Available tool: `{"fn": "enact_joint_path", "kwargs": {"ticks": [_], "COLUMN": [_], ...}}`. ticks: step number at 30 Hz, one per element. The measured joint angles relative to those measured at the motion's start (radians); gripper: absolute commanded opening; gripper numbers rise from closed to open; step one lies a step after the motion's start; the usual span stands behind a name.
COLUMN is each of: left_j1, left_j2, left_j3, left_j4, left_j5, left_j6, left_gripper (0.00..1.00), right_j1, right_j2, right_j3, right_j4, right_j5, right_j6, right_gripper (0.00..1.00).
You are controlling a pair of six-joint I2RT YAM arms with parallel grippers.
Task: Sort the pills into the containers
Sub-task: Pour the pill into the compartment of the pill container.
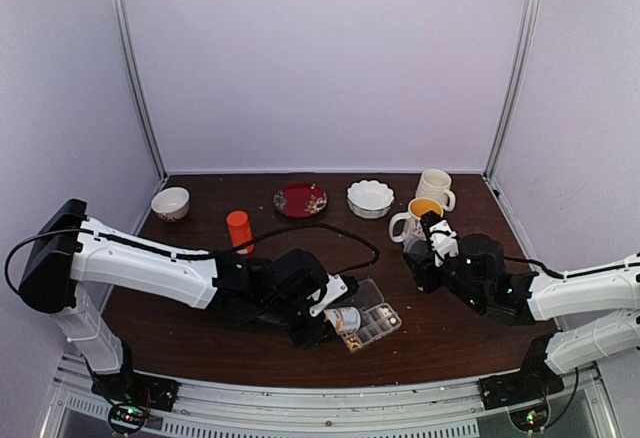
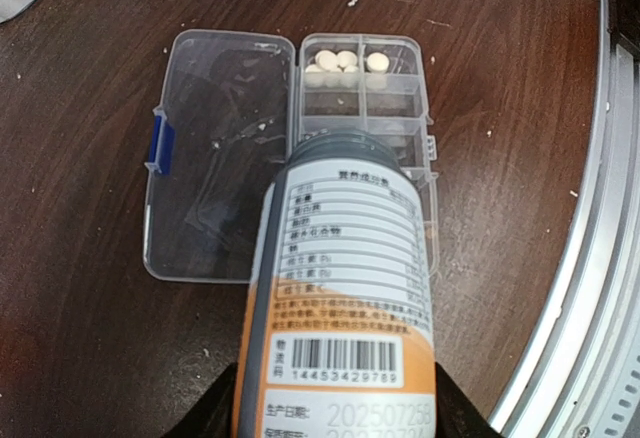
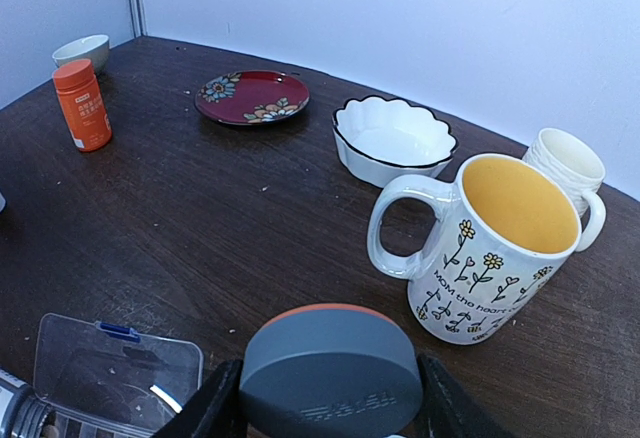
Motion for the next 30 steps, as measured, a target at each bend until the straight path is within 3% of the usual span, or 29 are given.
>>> {"fn": "enact_joint_path", "kwargs": {"ticks": [30], "left_j1": [-0.003], "left_j2": [-0.023], "left_j3": [-0.034], "left_j4": [0.049], "left_j5": [0.013], "left_j6": [-0.002], "left_gripper": [0.00], "right_j1": [-0.002], "right_j2": [-0.006], "right_j3": [0.000], "right_j4": [-0.006], "right_j5": [0.000], "right_j6": [0.000], "right_gripper": [0.00]}}
